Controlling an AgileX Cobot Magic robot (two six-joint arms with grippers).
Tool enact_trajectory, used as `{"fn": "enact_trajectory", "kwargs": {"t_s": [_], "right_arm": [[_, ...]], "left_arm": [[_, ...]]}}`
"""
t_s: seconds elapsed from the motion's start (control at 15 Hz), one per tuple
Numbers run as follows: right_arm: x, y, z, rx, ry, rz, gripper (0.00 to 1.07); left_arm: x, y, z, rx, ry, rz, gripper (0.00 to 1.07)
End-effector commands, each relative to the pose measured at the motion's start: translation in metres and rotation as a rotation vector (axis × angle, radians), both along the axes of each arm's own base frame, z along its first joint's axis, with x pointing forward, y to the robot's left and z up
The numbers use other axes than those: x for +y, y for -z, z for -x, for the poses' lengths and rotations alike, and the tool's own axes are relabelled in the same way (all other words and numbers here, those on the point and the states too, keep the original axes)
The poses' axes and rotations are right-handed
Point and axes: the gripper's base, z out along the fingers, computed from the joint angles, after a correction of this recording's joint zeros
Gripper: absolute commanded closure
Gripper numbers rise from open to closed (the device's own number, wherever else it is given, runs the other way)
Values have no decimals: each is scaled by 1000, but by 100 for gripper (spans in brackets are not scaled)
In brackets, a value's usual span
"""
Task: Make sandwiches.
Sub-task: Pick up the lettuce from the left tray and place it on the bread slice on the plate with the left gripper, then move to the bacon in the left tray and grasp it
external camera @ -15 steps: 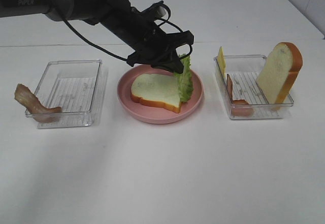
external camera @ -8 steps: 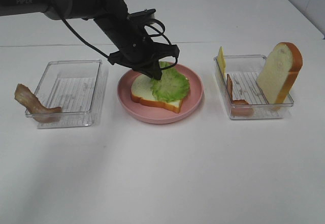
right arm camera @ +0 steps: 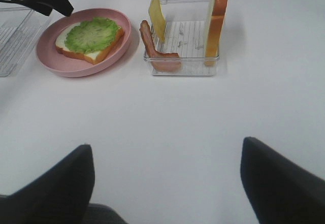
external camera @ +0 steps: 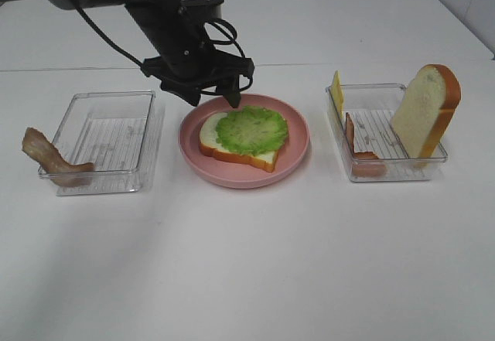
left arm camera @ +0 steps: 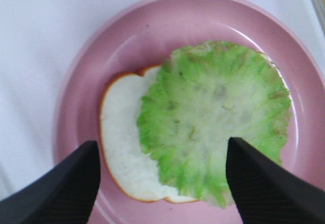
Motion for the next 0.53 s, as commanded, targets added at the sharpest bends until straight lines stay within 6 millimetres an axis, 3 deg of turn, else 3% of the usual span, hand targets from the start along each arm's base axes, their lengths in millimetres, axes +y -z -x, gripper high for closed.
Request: {"fn": "enact_trajectory", "kwargs": {"t_s": [0.07, 0.13, 0.2, 0.27, 0.33, 0.4, 0.53], "right_arm": [[0, 0, 1, -19, 3, -3, 33], [0, 0, 1, -19, 3, -3, 33], [0, 0, 1, -19, 3, -3, 33], [0, 0, 1, -19, 3, -3, 33], [0, 0, 1, -19, 3, -3, 33], [0, 0, 1, -19, 3, -3, 33], [0, 0, 1, -19, 3, -3, 33]], "left_arm": [[21, -35, 2, -15, -48, -32, 38], [34, -49, 3, -3, -72, -35, 38], [34, -49, 3, -3, -72, -35, 38], [61, -70, 7, 41, -107, -52, 38], [76, -78, 10, 76, -128, -64, 38], [76, -78, 10, 76, -128, -64, 38], [124, -97, 20, 192, -217, -129, 38]]}}
